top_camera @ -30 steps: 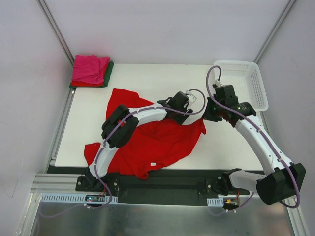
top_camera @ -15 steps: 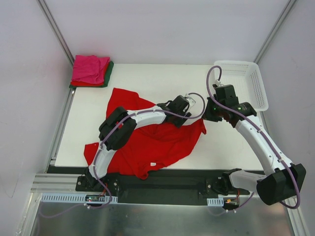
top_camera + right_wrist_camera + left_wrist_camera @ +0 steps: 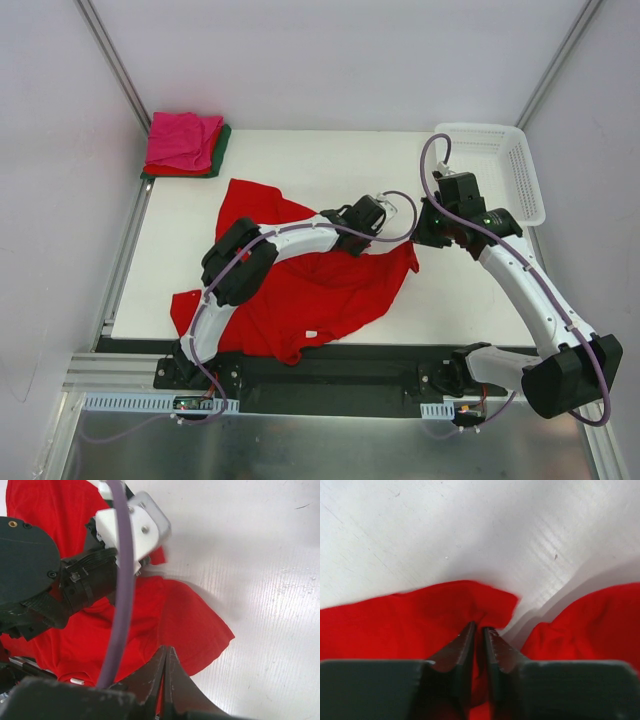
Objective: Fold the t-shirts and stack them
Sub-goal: Flatten out the tshirt
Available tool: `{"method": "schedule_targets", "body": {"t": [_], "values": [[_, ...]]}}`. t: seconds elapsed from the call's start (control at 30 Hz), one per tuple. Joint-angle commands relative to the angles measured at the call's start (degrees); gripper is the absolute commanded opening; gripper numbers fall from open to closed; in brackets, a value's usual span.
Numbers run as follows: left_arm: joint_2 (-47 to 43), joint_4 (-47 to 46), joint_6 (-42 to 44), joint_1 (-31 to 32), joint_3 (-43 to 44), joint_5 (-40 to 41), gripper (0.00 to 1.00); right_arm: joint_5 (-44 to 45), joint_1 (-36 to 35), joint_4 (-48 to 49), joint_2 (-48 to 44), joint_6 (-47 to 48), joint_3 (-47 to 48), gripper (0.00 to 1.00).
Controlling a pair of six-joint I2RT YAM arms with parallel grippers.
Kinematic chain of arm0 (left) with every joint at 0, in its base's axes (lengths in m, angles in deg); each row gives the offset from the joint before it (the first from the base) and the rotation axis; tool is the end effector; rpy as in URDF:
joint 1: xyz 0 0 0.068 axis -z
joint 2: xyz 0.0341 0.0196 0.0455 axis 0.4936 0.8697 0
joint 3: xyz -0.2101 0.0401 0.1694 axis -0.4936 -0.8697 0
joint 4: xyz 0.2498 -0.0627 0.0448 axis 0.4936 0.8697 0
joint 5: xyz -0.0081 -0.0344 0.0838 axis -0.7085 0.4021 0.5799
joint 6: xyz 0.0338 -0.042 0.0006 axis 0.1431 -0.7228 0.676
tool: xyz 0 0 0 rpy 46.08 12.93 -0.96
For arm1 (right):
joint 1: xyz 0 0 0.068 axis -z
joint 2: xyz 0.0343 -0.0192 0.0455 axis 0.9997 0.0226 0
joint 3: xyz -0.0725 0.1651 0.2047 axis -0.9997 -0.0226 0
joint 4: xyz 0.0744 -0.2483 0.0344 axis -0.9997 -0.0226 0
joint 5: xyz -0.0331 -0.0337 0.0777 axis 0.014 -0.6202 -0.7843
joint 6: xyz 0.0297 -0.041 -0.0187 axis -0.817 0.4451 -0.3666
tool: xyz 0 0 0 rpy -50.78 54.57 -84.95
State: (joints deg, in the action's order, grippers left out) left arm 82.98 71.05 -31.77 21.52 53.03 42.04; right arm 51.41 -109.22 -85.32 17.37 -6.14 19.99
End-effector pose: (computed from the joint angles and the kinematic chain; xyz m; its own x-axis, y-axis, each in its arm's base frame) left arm 0.3028 -0.3674 0.1709 -0.4243 0.5934 -0.6840 0.7281 0.6726 0.1319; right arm 0.2322 0.0885 0.3277 -0.7096 -0.0836 -0.6996 -0.2607 0.9536 0.1505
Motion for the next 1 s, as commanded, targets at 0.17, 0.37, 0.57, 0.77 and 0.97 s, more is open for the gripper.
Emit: {"method": "schedule_targets", "body": {"t": [0.17,0.37,0.57,0.77,0.97], "values": [[0.33,3.2,0.97,0.59,3.12,2.43,0.0,-0.27,-0.14,-0.16,-1.23,-0.02,0.31,0.01],[-0.81,3.9,2.72,0.15,4.88,5.06,0.0,0.09,-0.14,-0.16,-1.32,0.07,0.13,0.01],[-3.18,6.62,3.25,-3.62,10.14,6.29,0.0,1.05,-0.14,-0.25,-0.97,0.42,0.84,0.01],[-7.31,9.96,2.47,-9.6,14.54,8.31,0.0,6.32,-0.14,-1.39,-0.79,4.11,4.0,0.01],[-13.81,14.36,2.02,-16.63,16.04,12.35,0.0,10.54,-0.14,-2.8,-2.63,7.71,9.53,0.01]]}}
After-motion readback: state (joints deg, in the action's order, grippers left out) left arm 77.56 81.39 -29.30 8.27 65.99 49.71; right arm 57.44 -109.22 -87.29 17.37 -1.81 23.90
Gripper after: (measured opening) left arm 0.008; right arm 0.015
